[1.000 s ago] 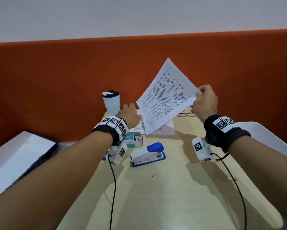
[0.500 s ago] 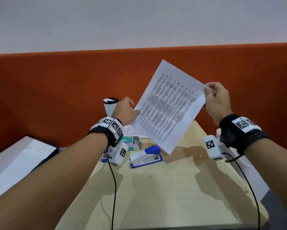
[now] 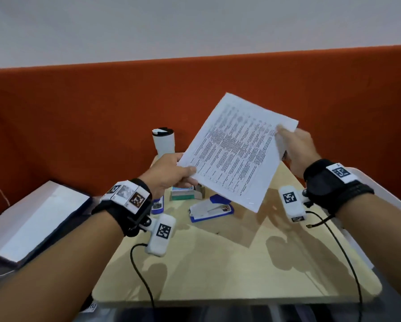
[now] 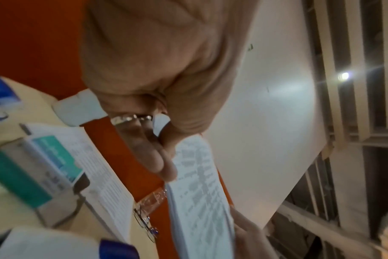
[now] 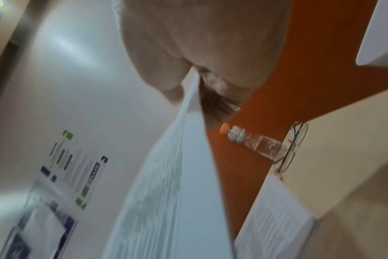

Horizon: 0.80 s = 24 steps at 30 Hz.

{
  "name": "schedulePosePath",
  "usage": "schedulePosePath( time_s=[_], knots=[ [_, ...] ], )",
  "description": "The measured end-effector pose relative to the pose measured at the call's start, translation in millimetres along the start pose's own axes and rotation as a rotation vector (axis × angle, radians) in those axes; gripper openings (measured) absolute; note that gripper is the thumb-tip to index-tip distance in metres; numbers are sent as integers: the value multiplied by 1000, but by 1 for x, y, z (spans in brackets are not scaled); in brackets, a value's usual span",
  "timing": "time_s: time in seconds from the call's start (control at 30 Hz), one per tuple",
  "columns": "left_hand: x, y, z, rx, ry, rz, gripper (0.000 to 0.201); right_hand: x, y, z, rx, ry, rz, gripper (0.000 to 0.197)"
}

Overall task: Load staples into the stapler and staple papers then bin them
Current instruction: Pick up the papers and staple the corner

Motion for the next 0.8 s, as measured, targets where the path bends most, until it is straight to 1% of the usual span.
schedulePosePath(
  time_s=[0.07,0.17,0.27,0.4,0.47,0.5,0.6,0.67,0.8],
  knots=[
    [3,-8,5,-2,-72,-62,27,-23,-17,-6,-34,-33,184,8],
    [6,-17,14,11,-168,-141,26,-51,-39,-14,-48,-59,397,30],
    [8,-22,25,32,-218,-192,29,-69,-51,-24,-7,-207,542,37],
    [17,-26,35,37,-149,-251,29,-78,-68,-30,65,-388,742,46],
    [20,-27,38,55,-90,-242,26,-77,-72,-31,65,-426,787,49],
    [21,-26,39,59,-50,-216,26,-76,-73,-30,70,-427,801,50],
    [23,-25,35,53,24,-156,27,-74,-71,-27,92,-397,789,52],
    [23,-25,30,59,-29,-146,28,-73,-64,-30,86,-359,757,53],
    [11,-17,25,108,-266,-89,32,-77,-56,-38,65,-287,703,53]
  ],
)
Point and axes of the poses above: each hand's wrist, its own y-axis towards the middle knuckle, its own x-axis out of the back of the hand, z = x × y, the point moved 7 cm from there along y, towards the middle knuckle, and after that the axes turned 3 degrees about -z, right-handed, at the moved point
